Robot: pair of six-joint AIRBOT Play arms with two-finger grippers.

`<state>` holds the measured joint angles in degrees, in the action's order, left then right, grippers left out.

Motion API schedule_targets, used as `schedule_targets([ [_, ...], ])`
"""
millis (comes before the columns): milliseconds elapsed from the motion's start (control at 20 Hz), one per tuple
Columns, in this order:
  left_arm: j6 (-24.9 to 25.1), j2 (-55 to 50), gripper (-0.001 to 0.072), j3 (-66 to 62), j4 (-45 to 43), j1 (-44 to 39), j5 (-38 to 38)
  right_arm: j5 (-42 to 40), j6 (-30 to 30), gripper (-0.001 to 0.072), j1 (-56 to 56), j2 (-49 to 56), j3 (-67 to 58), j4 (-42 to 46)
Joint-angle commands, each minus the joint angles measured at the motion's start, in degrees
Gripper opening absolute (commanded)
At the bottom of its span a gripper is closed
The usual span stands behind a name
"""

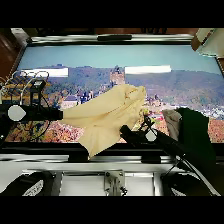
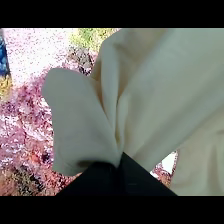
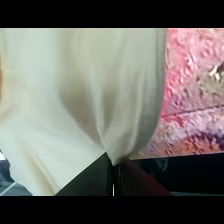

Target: Fold the shirts.

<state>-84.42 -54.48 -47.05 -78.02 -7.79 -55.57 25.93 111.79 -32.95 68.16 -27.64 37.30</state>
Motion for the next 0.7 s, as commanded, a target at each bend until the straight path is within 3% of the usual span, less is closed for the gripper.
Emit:
schedule_targets([
  [0, 1.55, 0.00, 0.0033, -0.28, -0.09, 0.04, -0.24, -0.15, -8.70, 0.0071, -0.09, -0.98, -3.17, -3.58],
  [100, 2.99, 0.00, 0.0033, -2.93, -1.51, 0.04, -3.52, 3.28, -16.48, 0.0071, 2.62, -5.20, -8.74, -0.81],
  [200, 3.02, 0.33, 0.0032, -9.51, -4.85, 0.04, -10.23, 8.98, -20.15, 0.0071, 8.15, -12.59, -16.83, 8.59],
  [300, 2.99, 2.03, 0.0032, -18.12, -8.07, 0.04, -15.98, 13.29, -20.55, 0.0071, 14.47, -21.70, -26.88, 20.81],
  [450, 2.67, 7.23, 0.0032, -32.04, -9.01, 0.02, -19.63, 12.76, -19.28, 0.0071, 22.62, -34.12, -41.97, 32.41],
  [650, -0.28, 14.80, 0.0032, -48.24, -4.04, 0.02, -19.45, 12.04, -18.14, 0.0071, 28.13, -41.72, -54.42, 32.76],
])
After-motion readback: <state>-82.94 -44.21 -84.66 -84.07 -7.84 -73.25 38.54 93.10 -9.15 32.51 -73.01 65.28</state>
